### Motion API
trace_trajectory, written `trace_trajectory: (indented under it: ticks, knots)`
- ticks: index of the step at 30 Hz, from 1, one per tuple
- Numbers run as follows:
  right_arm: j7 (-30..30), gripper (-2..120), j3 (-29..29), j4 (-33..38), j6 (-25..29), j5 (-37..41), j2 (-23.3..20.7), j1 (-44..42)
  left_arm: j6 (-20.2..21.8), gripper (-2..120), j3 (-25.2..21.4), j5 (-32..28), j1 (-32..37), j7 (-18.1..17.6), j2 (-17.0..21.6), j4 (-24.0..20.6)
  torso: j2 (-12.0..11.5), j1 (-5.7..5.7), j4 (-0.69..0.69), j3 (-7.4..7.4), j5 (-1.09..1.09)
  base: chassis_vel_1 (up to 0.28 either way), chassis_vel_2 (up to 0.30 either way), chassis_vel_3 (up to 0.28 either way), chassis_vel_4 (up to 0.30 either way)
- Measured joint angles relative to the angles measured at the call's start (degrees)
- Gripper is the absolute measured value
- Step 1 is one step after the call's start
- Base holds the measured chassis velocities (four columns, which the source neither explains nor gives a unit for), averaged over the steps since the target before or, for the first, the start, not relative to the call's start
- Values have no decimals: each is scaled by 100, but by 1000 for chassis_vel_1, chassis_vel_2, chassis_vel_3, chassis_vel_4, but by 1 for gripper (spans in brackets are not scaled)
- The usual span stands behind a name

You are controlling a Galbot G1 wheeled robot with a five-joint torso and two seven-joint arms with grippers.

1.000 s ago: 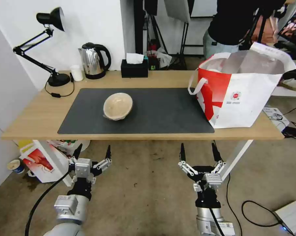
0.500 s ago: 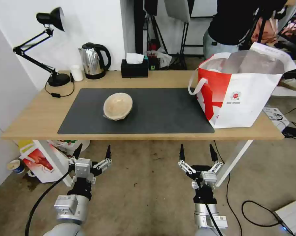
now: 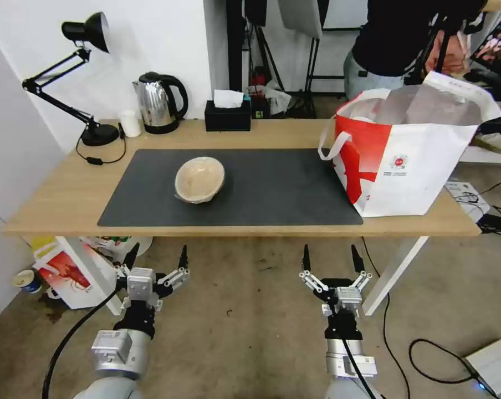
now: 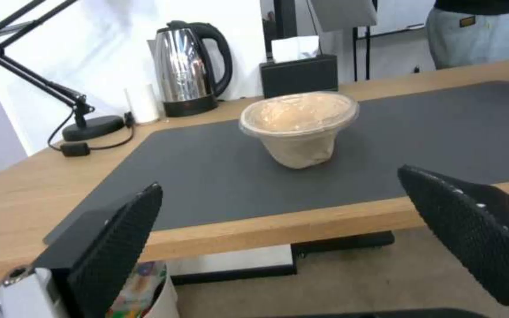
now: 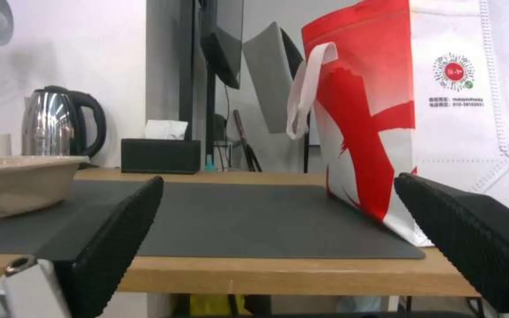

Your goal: Pick up the trash from the table and place it into the takeout bag.

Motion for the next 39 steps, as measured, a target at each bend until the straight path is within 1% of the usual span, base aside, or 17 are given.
trace_trajectory:
  ticks: [39]
  knots:
    - [24,100,-48,-131,-7,-22,13,-18,0,100,0,0,0,0,0,0,0,0,0,0,0,0,0,0,0]
